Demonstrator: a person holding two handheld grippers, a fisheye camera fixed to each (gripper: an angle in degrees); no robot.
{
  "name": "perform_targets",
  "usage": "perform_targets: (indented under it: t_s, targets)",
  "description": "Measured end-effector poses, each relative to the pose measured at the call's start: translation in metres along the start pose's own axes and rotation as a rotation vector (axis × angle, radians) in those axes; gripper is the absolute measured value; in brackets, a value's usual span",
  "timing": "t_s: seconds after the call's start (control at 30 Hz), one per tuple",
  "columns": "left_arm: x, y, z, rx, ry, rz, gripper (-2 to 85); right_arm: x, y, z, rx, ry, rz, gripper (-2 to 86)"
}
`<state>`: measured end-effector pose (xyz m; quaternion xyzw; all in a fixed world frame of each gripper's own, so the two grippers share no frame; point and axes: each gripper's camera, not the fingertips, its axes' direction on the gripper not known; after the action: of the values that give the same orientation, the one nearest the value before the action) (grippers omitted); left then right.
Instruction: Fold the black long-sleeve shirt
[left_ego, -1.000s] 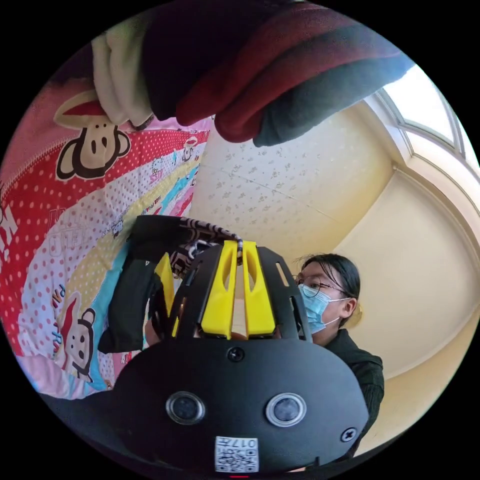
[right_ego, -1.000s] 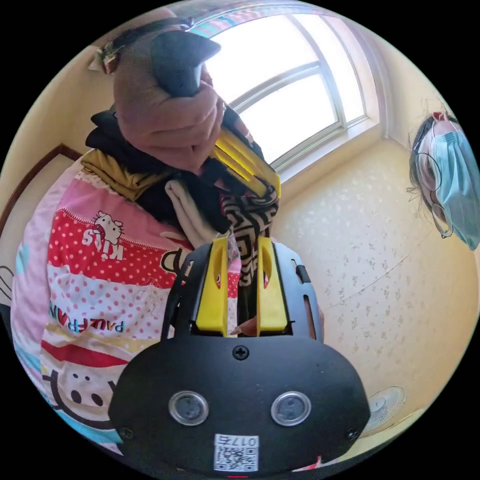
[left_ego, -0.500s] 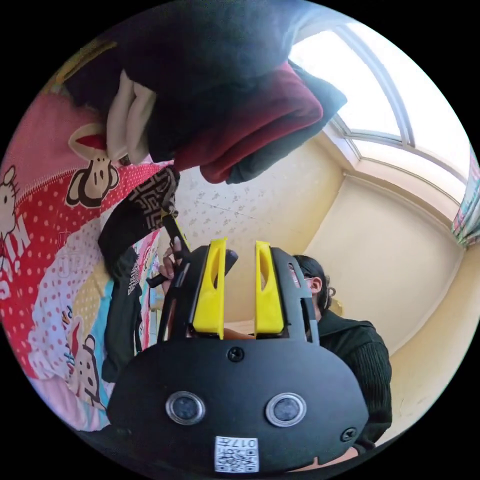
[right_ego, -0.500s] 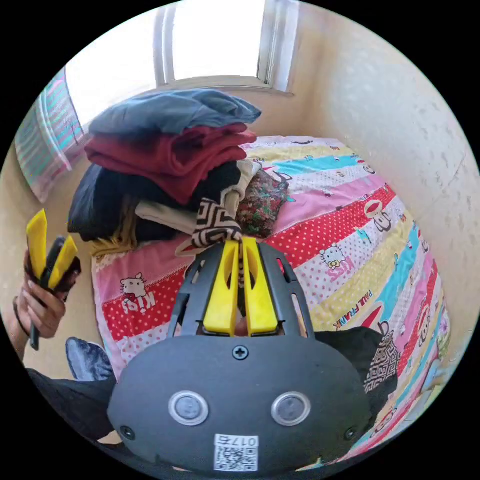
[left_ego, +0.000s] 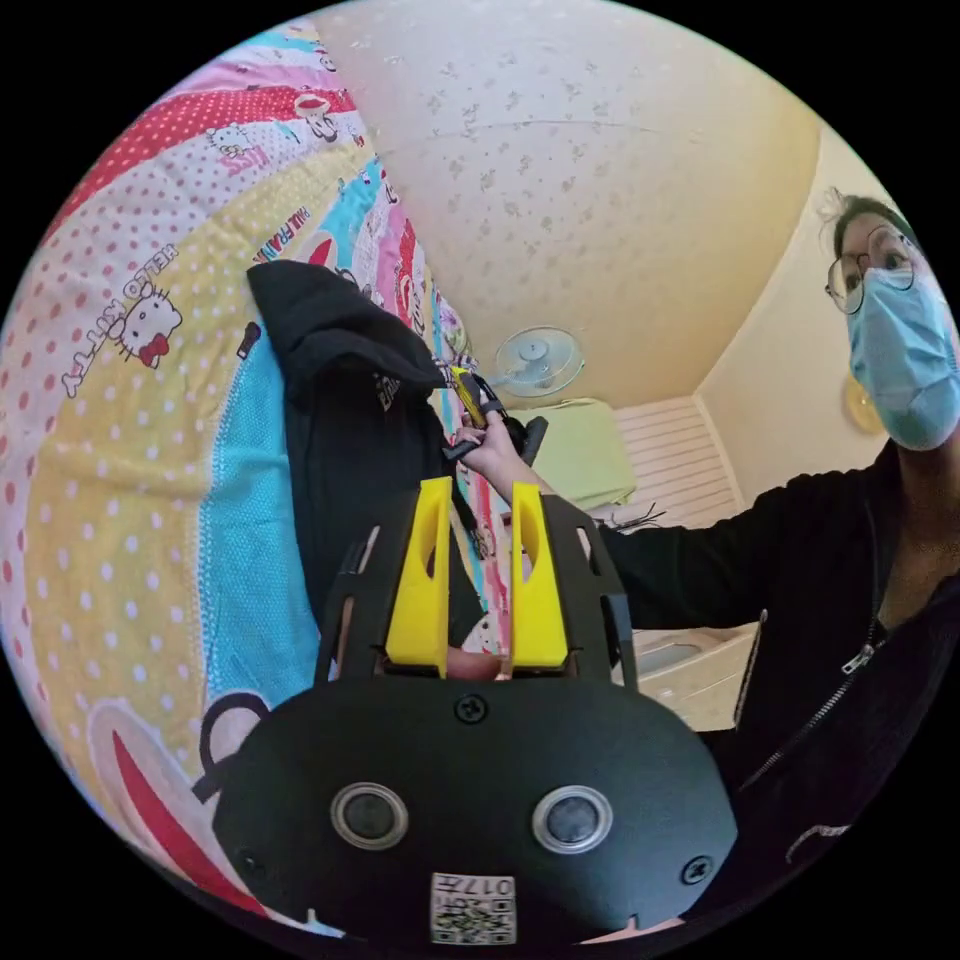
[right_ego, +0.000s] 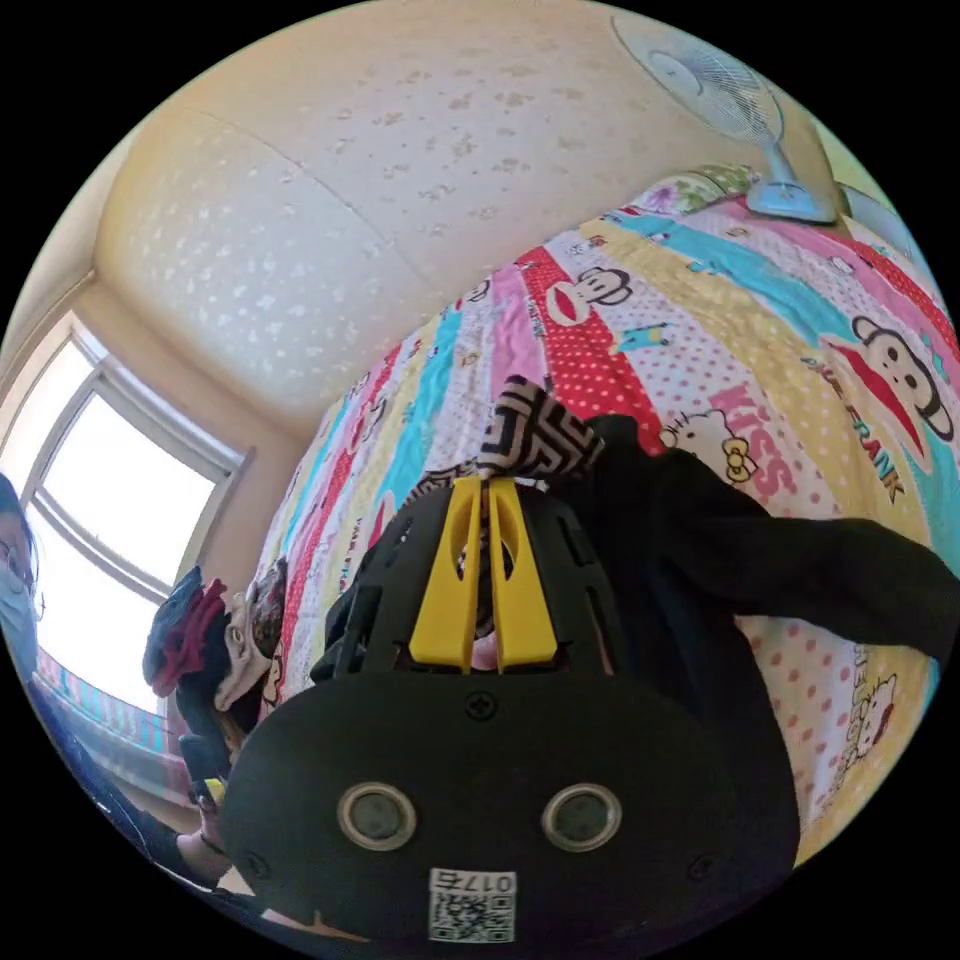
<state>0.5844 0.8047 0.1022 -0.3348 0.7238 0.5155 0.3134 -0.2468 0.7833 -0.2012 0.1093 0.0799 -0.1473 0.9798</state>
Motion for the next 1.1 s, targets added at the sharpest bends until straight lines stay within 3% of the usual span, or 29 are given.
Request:
perform_targets:
  t_s: [0.1, 0.23, 0.3, 0.47, 0.6, 0.67, 0.73, 0.8, 0.87, 0.97, 1.1]
  targets:
    - [-0.003, -0.025, 0.034, 0.012, -0.066, 0.004, 9.2, 0.026, -0.016, 0.005, -0.069, 0.015, 0.001, 1.3]
    - [0.013, -0.055, 0.046, 0.029, -0.2, 0.067, 9.6, -0.029, -0.045, -0.018, -0.031, -0.119, -0.222, 1.8]
    - [0.031, -0.067, 0.059, -0.003, -0.351, 0.154, 9.7, -0.041, -0.052, -0.026, -0.002, -0.074, -0.256, 2.2]
    - [0.047, -0.074, 0.099, -0.092, -0.521, 0.163, 12.1, 0.023, -0.052, 0.01, -0.119, 0.282, -0.188, 6.1]
    - [0.071, -0.072, 0.124, -0.146, -0.645, 0.273, 12.5, 0.025, -0.053, -0.006, -0.009, 0.317, -0.156, 15.9]
    - [0.075, -0.07, 0.136, -0.168, -0.685, 0.297, 12.5, -0.015, -0.06, -0.018, 0.071, 0.372, -0.246, 16.0]
    - [0.076, -0.071, 0.145, -0.181, -0.71, 0.285, 12.3, -0.065, -0.067, -0.016, 0.075, 0.284, -0.415, 15.0]
    - [0.079, -0.074, 0.153, -0.171, -0.703, 0.285, 11.2, -0.119, -0.076, 0.006, -0.039, 0.133, -0.604, 14.0]
    - [0.079, -0.078, 0.158, -0.169, -0.688, 0.271, 10.2, -0.182, -0.087, 0.058, -0.259, -0.116, -0.784, 12.8]
    - [0.079, -0.083, 0.171, -0.19, -0.717, 0.244, 6.9, -0.244, -0.091, 0.143, -0.559, -0.334, -0.926, 11.8]
    - [0.089, -0.081, 0.186, -0.224, -0.796, 0.295, 0.9, -0.292, -0.071, 0.239, -0.847, -0.22, -1.148, 9.8]
